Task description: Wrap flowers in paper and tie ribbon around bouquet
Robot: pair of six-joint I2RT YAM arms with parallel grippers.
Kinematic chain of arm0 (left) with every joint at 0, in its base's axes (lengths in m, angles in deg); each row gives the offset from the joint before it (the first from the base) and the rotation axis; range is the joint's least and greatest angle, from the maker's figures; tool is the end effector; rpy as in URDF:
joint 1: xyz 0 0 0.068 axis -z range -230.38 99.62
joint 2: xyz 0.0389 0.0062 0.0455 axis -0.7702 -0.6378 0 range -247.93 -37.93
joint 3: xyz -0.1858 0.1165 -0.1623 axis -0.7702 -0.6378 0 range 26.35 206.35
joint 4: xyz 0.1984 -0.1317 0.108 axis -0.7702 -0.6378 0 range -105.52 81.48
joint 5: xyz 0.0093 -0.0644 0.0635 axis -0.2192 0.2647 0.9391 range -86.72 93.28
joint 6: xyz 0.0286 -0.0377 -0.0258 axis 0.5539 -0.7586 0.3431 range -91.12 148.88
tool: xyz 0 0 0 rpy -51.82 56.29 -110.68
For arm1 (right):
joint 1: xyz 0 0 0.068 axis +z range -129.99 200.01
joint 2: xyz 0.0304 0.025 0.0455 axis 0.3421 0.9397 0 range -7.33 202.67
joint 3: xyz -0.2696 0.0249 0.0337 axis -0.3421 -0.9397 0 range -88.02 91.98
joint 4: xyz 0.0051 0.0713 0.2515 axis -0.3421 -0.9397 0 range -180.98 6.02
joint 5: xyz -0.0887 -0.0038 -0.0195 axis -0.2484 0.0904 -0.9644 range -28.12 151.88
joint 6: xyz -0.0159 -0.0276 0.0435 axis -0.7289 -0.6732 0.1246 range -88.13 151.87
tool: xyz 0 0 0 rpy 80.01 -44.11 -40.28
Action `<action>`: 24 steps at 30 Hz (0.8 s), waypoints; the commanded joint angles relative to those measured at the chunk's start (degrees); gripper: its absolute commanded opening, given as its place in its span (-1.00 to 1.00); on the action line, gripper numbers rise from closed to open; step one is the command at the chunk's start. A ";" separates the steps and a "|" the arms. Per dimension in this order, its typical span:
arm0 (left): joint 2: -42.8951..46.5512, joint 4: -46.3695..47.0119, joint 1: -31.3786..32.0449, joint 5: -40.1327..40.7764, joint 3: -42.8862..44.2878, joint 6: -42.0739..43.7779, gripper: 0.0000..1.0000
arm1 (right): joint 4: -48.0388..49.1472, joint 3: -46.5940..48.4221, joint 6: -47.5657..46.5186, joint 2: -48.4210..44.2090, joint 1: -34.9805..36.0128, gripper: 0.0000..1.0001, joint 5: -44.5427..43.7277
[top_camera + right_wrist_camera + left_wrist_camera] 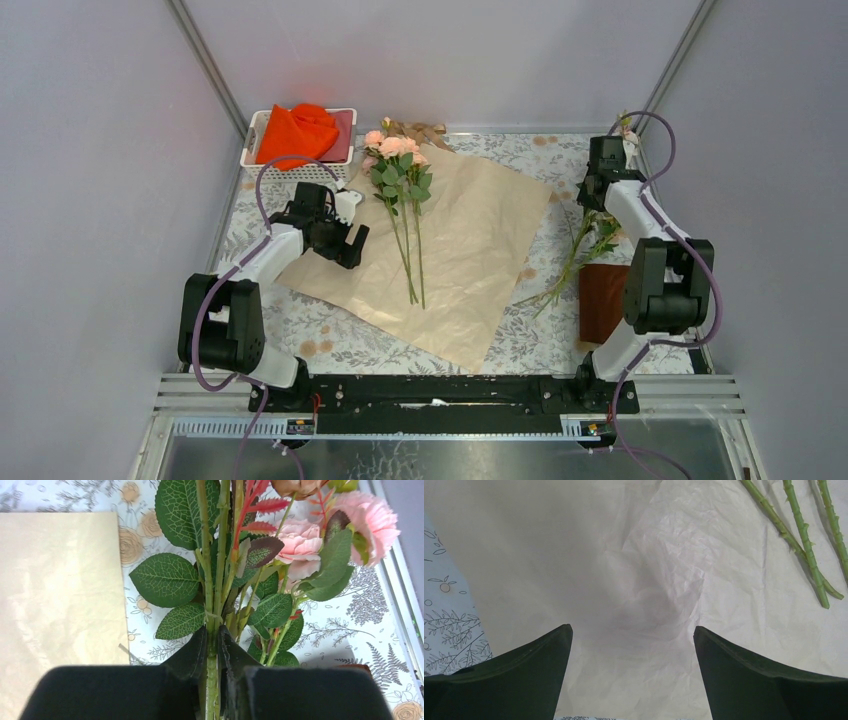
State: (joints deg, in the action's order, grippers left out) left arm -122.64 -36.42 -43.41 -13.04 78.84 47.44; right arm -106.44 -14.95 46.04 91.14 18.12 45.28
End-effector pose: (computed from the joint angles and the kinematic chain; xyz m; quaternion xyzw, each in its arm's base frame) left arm 0.2856 -0.0449 0.2028 0.2470 0.9247 -0.1107 0.2677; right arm 0.3780 -0.0227 0.2436 0.1804 0.9071 -0.0958 0.3681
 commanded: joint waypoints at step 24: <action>0.30 -0.40 -0.55 -1.62 0.29 -0.11 0.97 | 8.62 -10.49 3.10 0.44 3.93 -0.34 15.28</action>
State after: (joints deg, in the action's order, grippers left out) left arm -122.62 -36.42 -43.41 -13.50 78.84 47.44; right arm -100.69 -25.15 47.88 91.47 19.80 58.35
